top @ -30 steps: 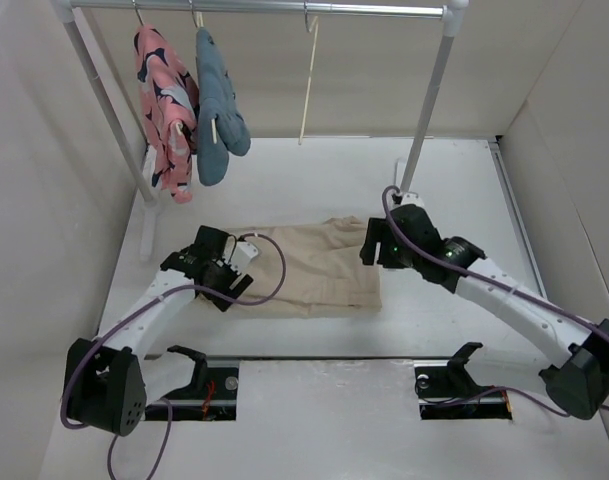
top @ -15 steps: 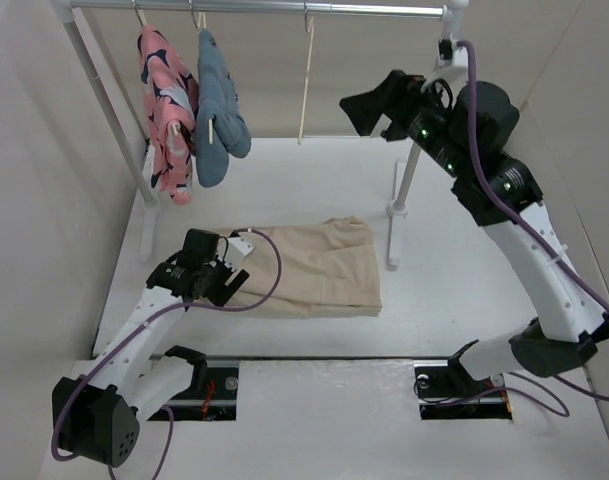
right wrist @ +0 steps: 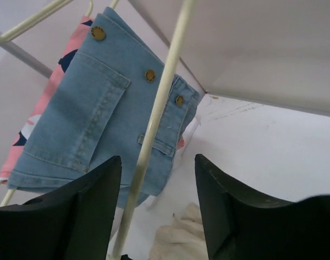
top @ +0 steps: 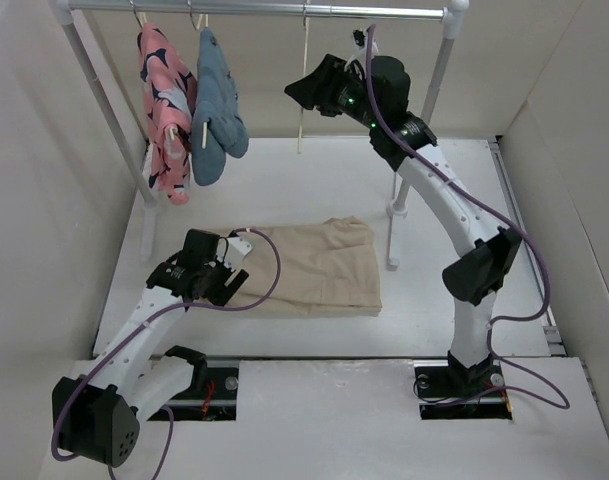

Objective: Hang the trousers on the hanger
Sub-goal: Pick up the hanger from the clothesline.

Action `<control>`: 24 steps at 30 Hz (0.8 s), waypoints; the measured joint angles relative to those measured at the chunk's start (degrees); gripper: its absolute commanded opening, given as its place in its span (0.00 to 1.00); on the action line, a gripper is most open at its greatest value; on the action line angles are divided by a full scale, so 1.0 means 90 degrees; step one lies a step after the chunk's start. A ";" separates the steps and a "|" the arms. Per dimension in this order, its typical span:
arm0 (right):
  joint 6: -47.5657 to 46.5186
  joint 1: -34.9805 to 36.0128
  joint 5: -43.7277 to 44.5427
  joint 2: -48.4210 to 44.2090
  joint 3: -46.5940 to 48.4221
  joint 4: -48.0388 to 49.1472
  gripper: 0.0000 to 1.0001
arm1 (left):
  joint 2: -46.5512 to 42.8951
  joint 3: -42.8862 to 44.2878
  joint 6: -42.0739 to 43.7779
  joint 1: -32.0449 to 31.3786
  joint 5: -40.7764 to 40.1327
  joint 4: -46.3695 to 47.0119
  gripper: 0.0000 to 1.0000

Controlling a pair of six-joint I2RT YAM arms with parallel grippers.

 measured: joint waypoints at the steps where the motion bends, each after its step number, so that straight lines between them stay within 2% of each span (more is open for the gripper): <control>1: 0.0095 -0.0024 -0.0075 0.0087 0.0019 0.0073 0.54 | 0.0000 0.0000 -0.0007 0.0000 0.0000 0.0002 0.76; 2: 0.0182 -0.0049 -0.0175 0.0146 0.0027 0.0126 0.49 | 0.0000 0.0000 -0.0012 0.0000 -0.0002 0.0002 0.76; 3: 0.0272 -0.0058 -0.0262 0.0192 0.0027 0.0185 0.36 | 0.0000 0.0000 -0.0019 0.0000 -0.0029 0.0000 0.76; 6: 0.0493 -0.0114 -0.0457 0.0233 0.0027 0.0420 0.17 | 0.0000 0.0000 -0.0029 0.0000 -0.0095 0.0010 0.76; 8: 0.0636 -0.0138 -0.0542 0.0233 0.0027 0.0532 0.02 | -0.0002 -0.0002 -0.0034 0.0000 -0.0121 0.0015 0.76; 19: 0.0767 -0.0134 -0.0743 0.0226 -0.0005 0.0879 0.00 | -0.0085 -0.0010 0.0005 0.0000 -0.0391 0.0027 0.76; 24: 0.0624 0.0114 -0.0384 -0.0192 -0.0799 0.1037 0.00 | -0.0107 0.0051 0.0029 0.0000 -0.0430 0.0027 0.76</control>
